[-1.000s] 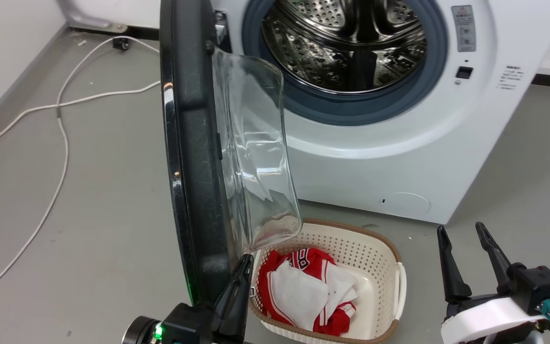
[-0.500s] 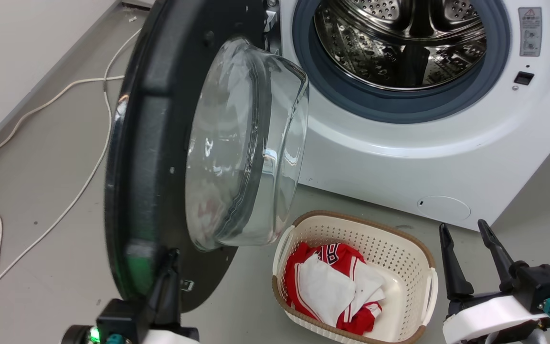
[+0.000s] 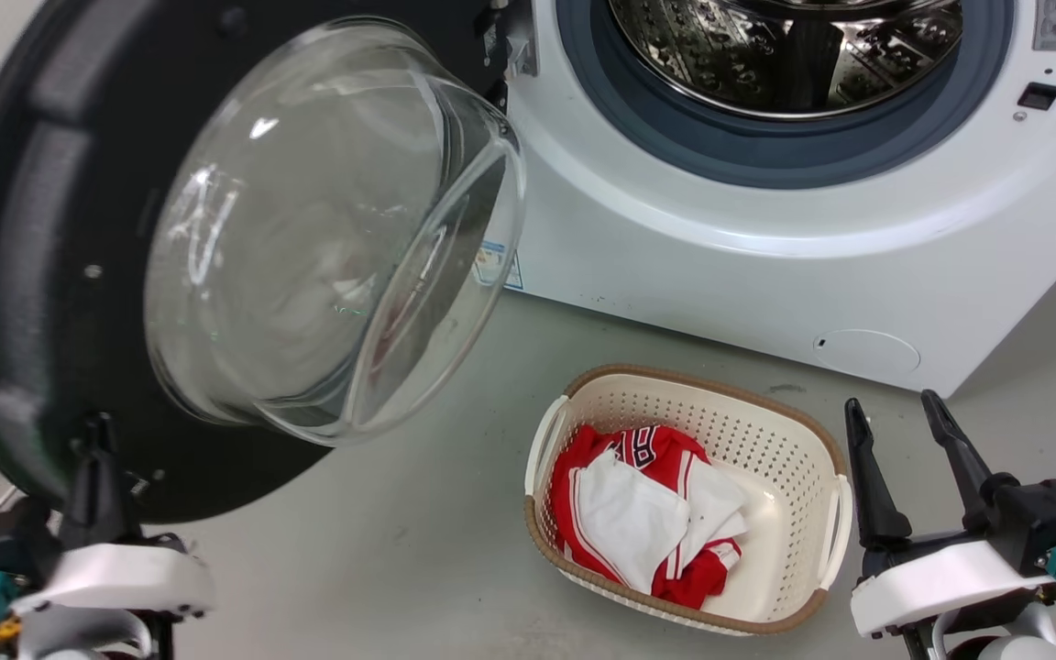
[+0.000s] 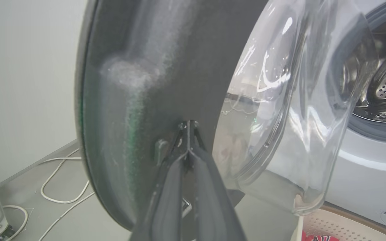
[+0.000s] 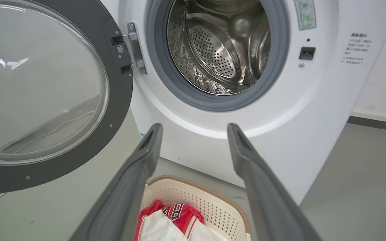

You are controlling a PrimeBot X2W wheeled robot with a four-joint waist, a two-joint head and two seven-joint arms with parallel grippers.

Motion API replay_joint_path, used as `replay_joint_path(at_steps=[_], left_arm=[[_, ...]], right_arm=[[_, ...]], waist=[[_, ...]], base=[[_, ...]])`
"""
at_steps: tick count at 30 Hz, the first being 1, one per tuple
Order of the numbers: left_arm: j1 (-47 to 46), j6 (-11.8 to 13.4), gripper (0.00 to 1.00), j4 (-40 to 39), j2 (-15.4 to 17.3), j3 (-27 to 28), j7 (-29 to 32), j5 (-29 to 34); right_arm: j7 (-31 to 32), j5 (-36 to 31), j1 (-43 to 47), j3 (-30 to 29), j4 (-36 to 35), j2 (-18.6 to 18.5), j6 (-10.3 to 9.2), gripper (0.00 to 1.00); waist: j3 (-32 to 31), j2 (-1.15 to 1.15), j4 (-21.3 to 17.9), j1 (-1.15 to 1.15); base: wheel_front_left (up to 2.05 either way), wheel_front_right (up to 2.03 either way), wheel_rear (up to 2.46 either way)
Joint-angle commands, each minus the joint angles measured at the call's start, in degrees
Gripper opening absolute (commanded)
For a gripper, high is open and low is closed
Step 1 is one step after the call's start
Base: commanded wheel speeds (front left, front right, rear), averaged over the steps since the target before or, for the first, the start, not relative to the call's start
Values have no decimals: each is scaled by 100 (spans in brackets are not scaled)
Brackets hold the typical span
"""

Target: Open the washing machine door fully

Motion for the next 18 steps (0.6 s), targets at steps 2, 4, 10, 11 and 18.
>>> replay_joint_path(at_steps=[2,4,10,11,18], left_arm=[[-245,-65,0,309,120,243,-152,-139],[-416,-114,0,544,182,404,-242,-224],[-909,-277,0,1251,475,910,-412,-411],[-982,-323,0,1362,528,982,-431,-447],[-1444,-596,0,2035,709,1402,-483,-367]], right_arm=[[5,-47,-137,-9,-35,7,-4,100],[7,-74,-152,-13,-50,8,-4,100],[31,-119,-234,-25,-80,8,-4,100],[33,-125,-241,-29,-79,8,-4,100],[20,-133,-310,-59,-73,8,-4,100]], waist=[[104,0,-56,-1],[169,0,-79,-1],[304,0,-155,-1],[319,0,-165,-1],[335,0,-247,-1]], base=[[0,0,0],[0,0,0],[0,0,0],[0,0,0],[0,0,0]])
